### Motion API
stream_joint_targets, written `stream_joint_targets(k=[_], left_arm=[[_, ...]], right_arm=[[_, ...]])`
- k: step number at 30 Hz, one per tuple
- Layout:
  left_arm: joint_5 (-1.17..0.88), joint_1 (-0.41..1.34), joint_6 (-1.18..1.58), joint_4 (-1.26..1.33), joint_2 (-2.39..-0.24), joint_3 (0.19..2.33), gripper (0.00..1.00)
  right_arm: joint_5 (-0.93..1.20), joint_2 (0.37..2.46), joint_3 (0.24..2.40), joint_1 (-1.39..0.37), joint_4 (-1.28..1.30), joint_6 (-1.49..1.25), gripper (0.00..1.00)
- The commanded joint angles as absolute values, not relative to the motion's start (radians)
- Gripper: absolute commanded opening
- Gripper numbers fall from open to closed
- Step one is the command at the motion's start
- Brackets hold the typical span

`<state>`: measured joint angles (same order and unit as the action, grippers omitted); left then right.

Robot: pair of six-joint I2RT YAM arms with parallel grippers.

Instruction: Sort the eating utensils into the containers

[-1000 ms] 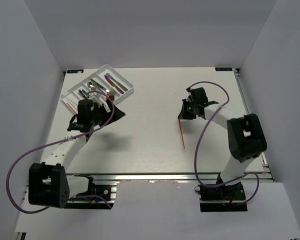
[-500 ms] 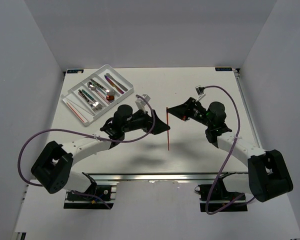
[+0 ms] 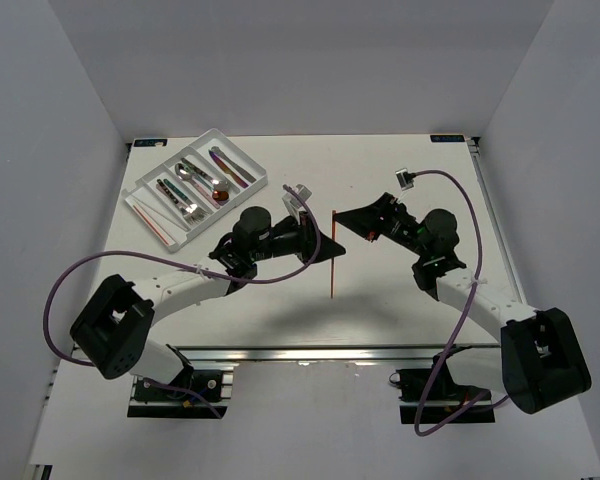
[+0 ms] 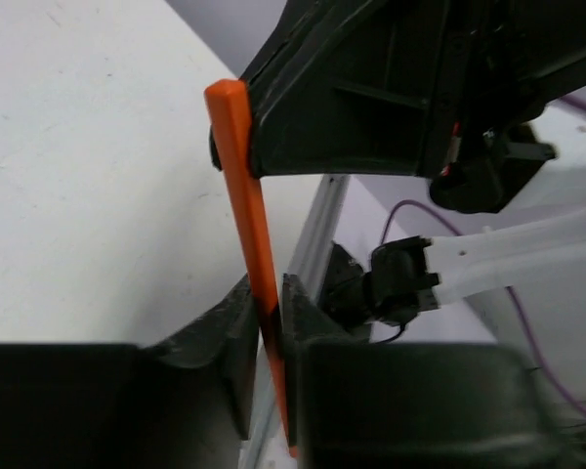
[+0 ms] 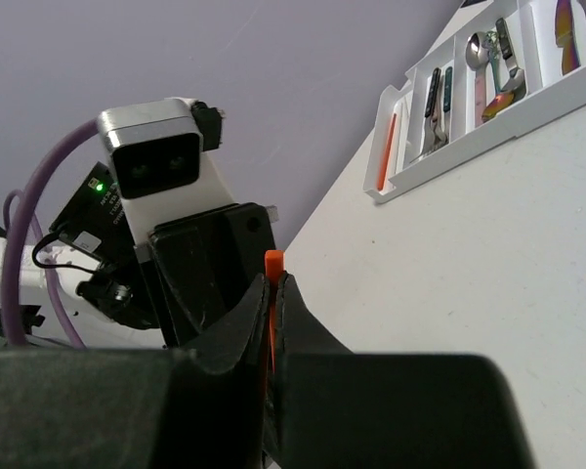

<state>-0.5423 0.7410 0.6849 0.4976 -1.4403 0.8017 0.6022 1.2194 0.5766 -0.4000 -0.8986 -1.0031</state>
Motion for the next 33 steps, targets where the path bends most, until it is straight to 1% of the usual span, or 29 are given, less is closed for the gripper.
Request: stream_joint_targets(k=[1,2,4,5,6,7,8,9,10,11,12,13,14,15,18,19,21,22,24,26,29,31,33], left_arm=[[-0.598,0.738,0.715,0.603,-1.420,0.819,0.24],[-0.600,0.738,0.718,0.607,-1.419,0.822,0.12],[-0.580,0.738,0.698,0.560,-1.416,0.834,0.05],[-0.549,0.738,0.646,0.514,-1.414,0.847,0.03],[-0.496,0.738,0.609,0.359,-1.404,0.888,0.00],[-0.424,0.732,0.576,0.278,-1.398,0.912,0.00],[-0.279,0.709,0.542,0.139,-1.390,0.957,0.00],[-0.217,0.709,0.534,0.077,-1.390,0.978,0.00],[-0.168,0.659,0.531,0.021,-1.390,1.000,0.00],[-0.122,0.622,0.534,-0.051,-1.391,1.020,0.00],[-0.047,0.529,0.558,-0.157,-1.396,1.052,0.00],[-0.023,0.468,0.574,-0.205,-1.408,1.066,0.00],[-0.015,0.412,0.593,-0.251,-1.416,1.080,0.00],[0.023,0.291,0.598,-0.320,-1.423,1.091,0.00],[0.069,0.116,0.592,-0.429,-1.488,1.156,0.00],[0.127,0.030,0.581,-0.464,-1.521,1.236,0.00],[0.167,-0.052,0.569,-0.530,-1.653,1.313,0.00],[0.126,-0.120,0.577,-0.544,-1.702,1.350,0.00],[0.087,-0.167,0.583,-0.577,-1.835,1.458,0.00],[0.153,-0.186,0.574,-0.604,-1.906,1.575,0.00],[0.179,-0.193,0.557,-0.682,-2.031,1.707,0.00],[0.198,-0.195,0.557,-0.689,-2.046,1.732,0.00],[0.210,-0.204,0.563,-0.683,-2.052,1.729,0.03]], right_arm=[[0.603,1.224,0.578,-0.408,-0.974,-1.025,0.00],[0.598,1.227,0.578,-0.408,-0.974,-1.025,0.00],[0.598,1.230,0.581,-0.408,-0.971,-1.016,0.00],[0.591,1.226,0.583,-0.408,-0.959,-1.005,0.21],[0.578,1.204,0.583,-0.403,-0.937,-0.991,0.34],[0.537,1.192,0.592,-0.402,-0.854,-0.968,0.45],[0.508,1.154,0.601,-0.399,-0.724,-0.903,0.58],[0.476,1.134,0.615,-0.399,-0.723,-0.859,0.61],[0.392,1.118,0.642,-0.399,-0.578,-0.817,0.64],[0.340,1.099,0.653,-0.397,-0.508,-0.777,0.66],[0.287,1.063,0.663,-0.396,-0.445,-0.723,0.68],[0.203,1.051,0.667,-0.391,-0.355,-0.701,0.70],[0.178,1.022,0.667,-0.385,-0.330,-0.681,0.71],[0.166,1.008,0.666,-0.382,-0.313,-0.654,0.71],[0.149,0.977,0.653,-0.382,-0.270,-0.626,0.72],[0.149,0.977,0.655,-0.380,-0.256,-0.611,0.72],[0.146,0.979,0.657,-0.380,-0.221,-0.601,0.72],[0.144,0.979,0.657,-0.380,-0.215,-0.589,0.72],[0.143,0.982,0.655,-0.379,-0.206,-0.580,0.72],[0.143,0.985,0.652,-0.380,-0.199,-0.569,0.72],[0.163,0.988,0.650,-0.379,-0.192,-0.557,0.72],[0.166,0.991,0.647,-0.379,-0.190,-0.558,0.72],[0.179,1.002,0.649,-0.379,-0.196,-0.563,0.72]])
